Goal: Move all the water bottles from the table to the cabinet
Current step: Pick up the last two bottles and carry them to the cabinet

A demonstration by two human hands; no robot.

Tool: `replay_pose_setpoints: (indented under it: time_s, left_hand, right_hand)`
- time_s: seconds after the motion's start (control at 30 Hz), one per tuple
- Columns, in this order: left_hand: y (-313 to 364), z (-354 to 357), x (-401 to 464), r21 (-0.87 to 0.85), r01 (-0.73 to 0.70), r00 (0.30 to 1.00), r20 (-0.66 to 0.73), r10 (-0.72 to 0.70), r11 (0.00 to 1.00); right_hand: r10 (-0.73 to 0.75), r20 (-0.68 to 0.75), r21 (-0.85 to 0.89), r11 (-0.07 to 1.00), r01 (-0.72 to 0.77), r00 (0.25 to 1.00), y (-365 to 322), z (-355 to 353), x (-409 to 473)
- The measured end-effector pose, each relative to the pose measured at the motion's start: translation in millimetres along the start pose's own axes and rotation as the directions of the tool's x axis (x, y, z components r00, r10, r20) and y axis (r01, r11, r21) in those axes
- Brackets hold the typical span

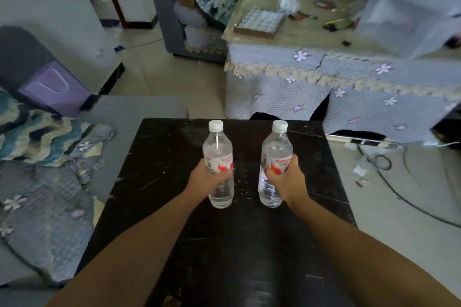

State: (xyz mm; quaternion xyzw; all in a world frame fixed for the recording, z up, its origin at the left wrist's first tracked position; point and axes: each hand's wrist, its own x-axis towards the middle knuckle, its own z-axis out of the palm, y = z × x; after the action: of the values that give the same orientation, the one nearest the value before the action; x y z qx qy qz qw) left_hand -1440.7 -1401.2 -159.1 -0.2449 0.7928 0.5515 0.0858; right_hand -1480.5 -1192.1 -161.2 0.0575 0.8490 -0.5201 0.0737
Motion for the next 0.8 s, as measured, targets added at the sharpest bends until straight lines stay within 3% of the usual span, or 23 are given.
replay_pose_setpoints:
  time_s: [0.23,0.4,0.53,0.7,0.8]
  left_hand:
    - [62.7,128.7,-64.3,0.188,-0.155,0.965,0.239,0.108,0.970]
    - [94.6,243.0,-150.6,0.264,-0.320,0.879,0.441,0.181,0.910]
    - [99.7,352.9,-239.0,0.291,-0.463,0.766,0.606,0.213,0.837]
    - [92.4,463.9,-327.0,0.296,-0.505,0.658,0.740,0.139,0.811]
    - [83.3,530.6,-377.6,0.306,-0.557,0.575,0.813,0.092,0.772]
  right_hand:
    - [0.062,-0.181,-0.070,0.995,-0.076,0.982,58.4,-148.8,-65.5]
    - [0.142,-0.351,-0.109,0.976,-0.191,0.925,119.7,-268.0,-147.4]
    - [0.248,-0.490,-0.054,0.948,-0.313,0.836,185.2,-361.0,-233.1]
    - [0.353,-0.598,0.004,0.899,-0.438,0.720,258.8,-439.9,-331.1]
    - [0.437,-0.658,0.072,0.847,-0.526,0.613,304.4,-480.2,-394.4]
